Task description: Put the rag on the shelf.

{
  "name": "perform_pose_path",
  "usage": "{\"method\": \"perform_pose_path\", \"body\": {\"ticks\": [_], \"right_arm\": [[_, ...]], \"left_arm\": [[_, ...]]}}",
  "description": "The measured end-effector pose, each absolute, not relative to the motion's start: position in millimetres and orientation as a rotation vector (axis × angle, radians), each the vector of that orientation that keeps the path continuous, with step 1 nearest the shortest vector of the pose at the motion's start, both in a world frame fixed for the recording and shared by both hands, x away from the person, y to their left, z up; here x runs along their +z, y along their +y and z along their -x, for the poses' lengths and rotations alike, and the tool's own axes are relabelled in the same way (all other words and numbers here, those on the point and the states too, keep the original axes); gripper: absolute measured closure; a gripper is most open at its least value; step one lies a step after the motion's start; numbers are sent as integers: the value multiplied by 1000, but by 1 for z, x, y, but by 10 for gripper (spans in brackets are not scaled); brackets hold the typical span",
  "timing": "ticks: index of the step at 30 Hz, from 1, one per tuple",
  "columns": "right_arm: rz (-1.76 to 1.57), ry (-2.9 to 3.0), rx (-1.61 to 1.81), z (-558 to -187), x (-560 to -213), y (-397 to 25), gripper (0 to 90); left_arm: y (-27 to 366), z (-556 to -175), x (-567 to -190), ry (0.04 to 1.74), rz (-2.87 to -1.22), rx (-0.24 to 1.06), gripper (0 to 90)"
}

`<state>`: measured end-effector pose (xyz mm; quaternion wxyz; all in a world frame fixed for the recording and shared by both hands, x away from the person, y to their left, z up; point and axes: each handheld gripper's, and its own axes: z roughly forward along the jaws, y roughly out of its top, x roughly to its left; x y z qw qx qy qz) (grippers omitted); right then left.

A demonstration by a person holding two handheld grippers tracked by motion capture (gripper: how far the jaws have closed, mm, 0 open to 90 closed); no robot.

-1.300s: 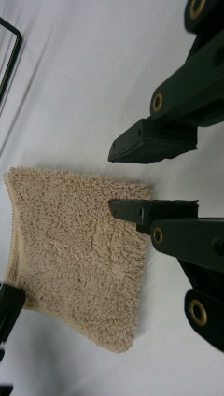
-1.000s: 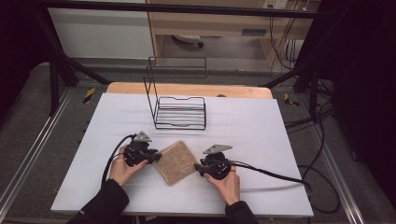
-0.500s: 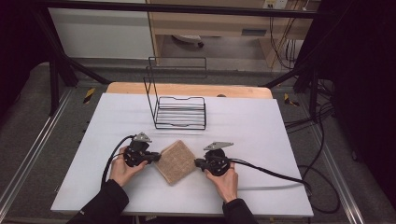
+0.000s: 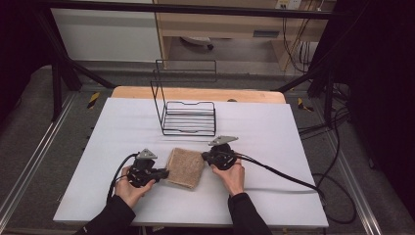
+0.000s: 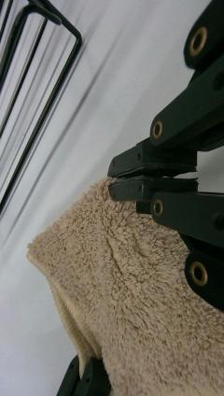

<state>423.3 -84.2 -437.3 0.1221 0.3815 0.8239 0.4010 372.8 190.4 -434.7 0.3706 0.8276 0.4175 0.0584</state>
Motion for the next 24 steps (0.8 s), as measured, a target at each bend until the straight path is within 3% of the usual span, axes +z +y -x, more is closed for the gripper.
{"method": "perform_pose_path", "body": {"ticks": [5,7,10,12,13,15,21,24], "right_arm": [[-1089,2414,1128,-425,-444,-83,850],[-1071,2406,1121,-423,-444,-83,817],[-1056,2377,1158,-419,-435,-88,723],[-1039,2367,1184,-413,-425,-94,613],[-1039,2367,1184,-413,-425,-94,613],[-1043,2355,1213,-407,-418,-104,510],[-1083,2346,1244,-397,-417,-124,348],[-1124,2338,1255,-390,-420,-138,270]], "left_arm": [[187,-371,-436,1058,-2146,236,766],[189,-373,-434,1055,-2150,260,692],[193,-378,-427,1039,-2130,299,595],[195,-384,-422,1030,-2112,314,470],[195,-387,-419,1027,-2097,325,470],[195,-394,-414,1015,-2086,336,353],[187,-416,-412,1010,-2101,361,195],[180,-423,-416,1003,-2098,431,162]]}}
